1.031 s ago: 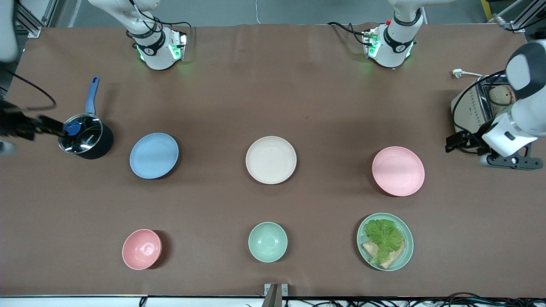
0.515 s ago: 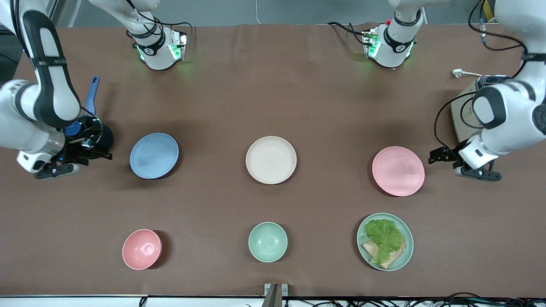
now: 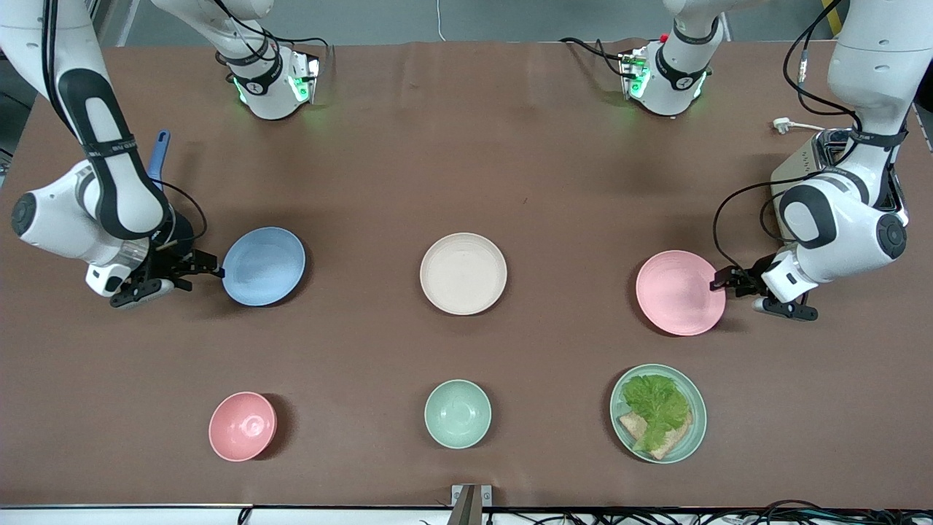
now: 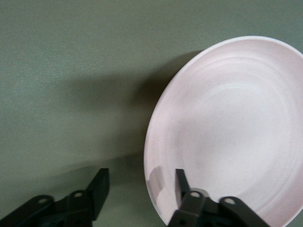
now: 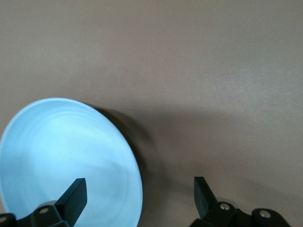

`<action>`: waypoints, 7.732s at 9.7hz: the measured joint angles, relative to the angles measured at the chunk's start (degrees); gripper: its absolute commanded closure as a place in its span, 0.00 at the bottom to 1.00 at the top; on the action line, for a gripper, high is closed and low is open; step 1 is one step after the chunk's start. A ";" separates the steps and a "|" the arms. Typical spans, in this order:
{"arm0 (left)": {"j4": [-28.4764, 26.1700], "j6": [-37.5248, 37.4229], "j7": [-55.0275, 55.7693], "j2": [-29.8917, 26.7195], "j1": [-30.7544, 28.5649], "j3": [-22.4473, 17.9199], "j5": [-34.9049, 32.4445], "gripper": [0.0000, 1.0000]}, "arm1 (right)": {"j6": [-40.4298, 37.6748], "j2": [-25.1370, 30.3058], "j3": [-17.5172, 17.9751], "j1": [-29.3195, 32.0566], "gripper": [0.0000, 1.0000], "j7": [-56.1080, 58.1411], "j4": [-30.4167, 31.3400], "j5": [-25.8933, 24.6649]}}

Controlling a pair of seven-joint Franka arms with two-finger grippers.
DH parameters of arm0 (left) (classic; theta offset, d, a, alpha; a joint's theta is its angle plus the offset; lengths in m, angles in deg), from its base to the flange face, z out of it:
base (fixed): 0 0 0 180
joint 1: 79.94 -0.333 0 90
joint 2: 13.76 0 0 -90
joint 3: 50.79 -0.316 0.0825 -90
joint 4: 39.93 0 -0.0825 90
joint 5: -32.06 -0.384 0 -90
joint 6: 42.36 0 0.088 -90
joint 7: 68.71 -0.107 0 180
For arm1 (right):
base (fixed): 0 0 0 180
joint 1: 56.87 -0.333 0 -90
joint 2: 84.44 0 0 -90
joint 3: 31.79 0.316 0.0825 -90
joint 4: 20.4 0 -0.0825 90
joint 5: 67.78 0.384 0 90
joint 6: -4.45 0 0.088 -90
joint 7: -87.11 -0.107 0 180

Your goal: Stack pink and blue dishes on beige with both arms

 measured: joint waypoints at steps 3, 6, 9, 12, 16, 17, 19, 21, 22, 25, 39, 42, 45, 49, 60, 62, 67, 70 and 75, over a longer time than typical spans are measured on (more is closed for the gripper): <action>0.70 0.00 -0.03 0.10 0.08 0.07 0.04 0.99 | 1.13 -1.87 0.06 -0.47 0.23 5.38 0.81 6.63; 1.82 -0.02 -0.11 0.10 0.06 0.81 0.43 1.00 | 2.53 -2.63 0.30 -1.13 0.42 5.48 1.03 7.66; 2.75 -0.37 2.67 -1.32 0.10 4.23 2.81 1.00 | 2.61 -3.12 0.33 -1.26 0.86 5.51 1.69 9.21; 2.88 -2.29 21.07 -6.01 0.69 13.28 2.94 1.00 | 0.77 -3.42 0.08 -1.20 1.00 5.57 1.56 10.94; 1.88 2.72 46.60 -6.32 13.03 19.09 1.85 1.00 | -16.34 -1.23 -4.22 -1.30 1.00 0.95 -5.89 9.09; 1.52 5.20 54.16 -5.64 18.03 19.09 -1.40 1.00 | -25.10 -0.49 -6.75 -1.21 0.99 -3.77 -11.55 4.67; 1.62 6.84 67.24 -3.41 23.14 19.10 -10.78 1.00 | -36.90 0.41 -8.15 -1.17 1.00 -13.31 -21.42 0.11; 2.72 7.18 76.51 -1.42 25.74 19.16 -17.45 1.00 | -43.09 0.70 -7.74 -3.04 0.99 -24.01 -27.69 -1.07; 3.90 7.19 79.78 -0.19 27.74 19.13 -18.44 1.00 | -43.28 0.98 -7.16 -5.18 0.99 -29.37 -28.68 -1.47; 9.34 7.20 86.73 4.65 31.74 19.01 -21.65 1.00 | -38.99 1.90 1.70 -8.30 0.99 -46.23 -29.07 -3.69; 20.81 -18.85 72.60 -11.30 14.33 18.27 -24.13 0.00 | 12.31 0.14 32.03 -13.50 0.99 -77.08 -5.72 -4.91; 36.77 -41.13 56.97 -13.01 7.60 18.24 -24.15 0.00 | 20.53 -4.28 32.13 -16.53 0.98 -77.23 -5.61 -4.91; 40.89 -47.18 45.56 -16.87 2.91 18.29 -24.15 0.00 | 24.46 -7.29 32.14 -17.40 0.97 -77.23 -5.65 -4.91; 37.37 -50.39 37.62 -24.04 7.43 11.91 -24.14 0.00 | 25.67 -9.13 32.14 -17.79 0.79 -77.23 -5.69 -4.91; 33.11 -54.52 37.10 -28.93 18.22 -3.81 -21.55 0.00 | -0.04 0.45 30.23 -4.71 0.00 -76.68 -16.64 -20.25; 33.06 -54.53 37.10 -28.93 19.12 -5.15 -21.54 0.00 | -11.46 7.45 25.25 -3.86 0.00 -76.66 -20.05 -25.12; 33.00 -54.57 37.07 -29.03 16.71 -2.34 -21.46 0.00 | -34.42 21.30 4.10 -3.36 0.00 -59.60 -27.25 -26.60; 32.90 -54.57 37.04 -29.02 13.91 0.30 -20.58 0.00 | -50.62 21.66 2.08 -3.58 0.00 -58.67 -38.62 -29.96; 32.88 -54.37 37.04 -28.98 13.92 0.80 -20.57 0.00 | -57.61 20.35 2.27 -4.10 0.00 -58.56 -45.95 -30.28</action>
